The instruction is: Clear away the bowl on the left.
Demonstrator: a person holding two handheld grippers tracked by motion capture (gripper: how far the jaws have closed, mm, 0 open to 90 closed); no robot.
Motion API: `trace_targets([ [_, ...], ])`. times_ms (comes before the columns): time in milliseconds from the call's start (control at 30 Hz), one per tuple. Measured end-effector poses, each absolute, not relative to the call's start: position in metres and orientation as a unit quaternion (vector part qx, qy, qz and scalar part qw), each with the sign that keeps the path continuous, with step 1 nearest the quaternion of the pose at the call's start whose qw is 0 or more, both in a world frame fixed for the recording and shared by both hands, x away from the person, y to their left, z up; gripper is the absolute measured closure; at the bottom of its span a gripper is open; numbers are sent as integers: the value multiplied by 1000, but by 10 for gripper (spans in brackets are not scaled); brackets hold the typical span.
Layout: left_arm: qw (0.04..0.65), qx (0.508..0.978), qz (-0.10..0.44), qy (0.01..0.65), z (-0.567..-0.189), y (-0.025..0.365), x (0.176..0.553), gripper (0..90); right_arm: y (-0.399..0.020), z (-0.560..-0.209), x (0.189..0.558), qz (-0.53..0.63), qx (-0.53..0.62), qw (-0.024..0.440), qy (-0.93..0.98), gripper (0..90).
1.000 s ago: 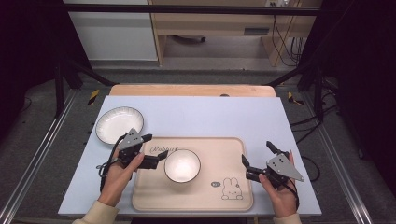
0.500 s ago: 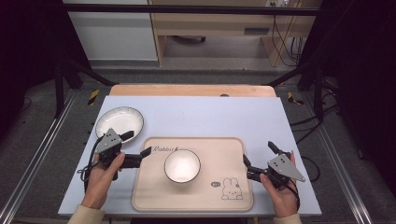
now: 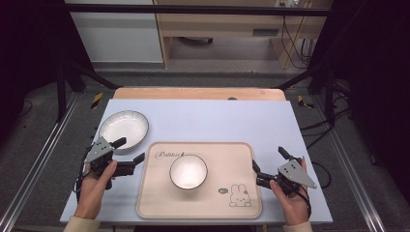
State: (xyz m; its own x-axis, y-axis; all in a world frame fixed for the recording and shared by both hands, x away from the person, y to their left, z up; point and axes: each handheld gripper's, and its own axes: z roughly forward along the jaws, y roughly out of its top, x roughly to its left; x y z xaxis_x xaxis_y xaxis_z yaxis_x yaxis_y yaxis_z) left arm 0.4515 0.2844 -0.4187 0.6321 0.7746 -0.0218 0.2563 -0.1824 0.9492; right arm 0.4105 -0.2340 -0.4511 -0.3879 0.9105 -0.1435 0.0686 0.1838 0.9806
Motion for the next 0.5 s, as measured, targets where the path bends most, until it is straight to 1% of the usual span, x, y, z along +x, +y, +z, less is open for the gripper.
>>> trace_targets([
  [500, 538, 717, 248, 368, -433, 309, 452, 64, -238, -452, 410, 516, 372, 411, 653, 34],
])
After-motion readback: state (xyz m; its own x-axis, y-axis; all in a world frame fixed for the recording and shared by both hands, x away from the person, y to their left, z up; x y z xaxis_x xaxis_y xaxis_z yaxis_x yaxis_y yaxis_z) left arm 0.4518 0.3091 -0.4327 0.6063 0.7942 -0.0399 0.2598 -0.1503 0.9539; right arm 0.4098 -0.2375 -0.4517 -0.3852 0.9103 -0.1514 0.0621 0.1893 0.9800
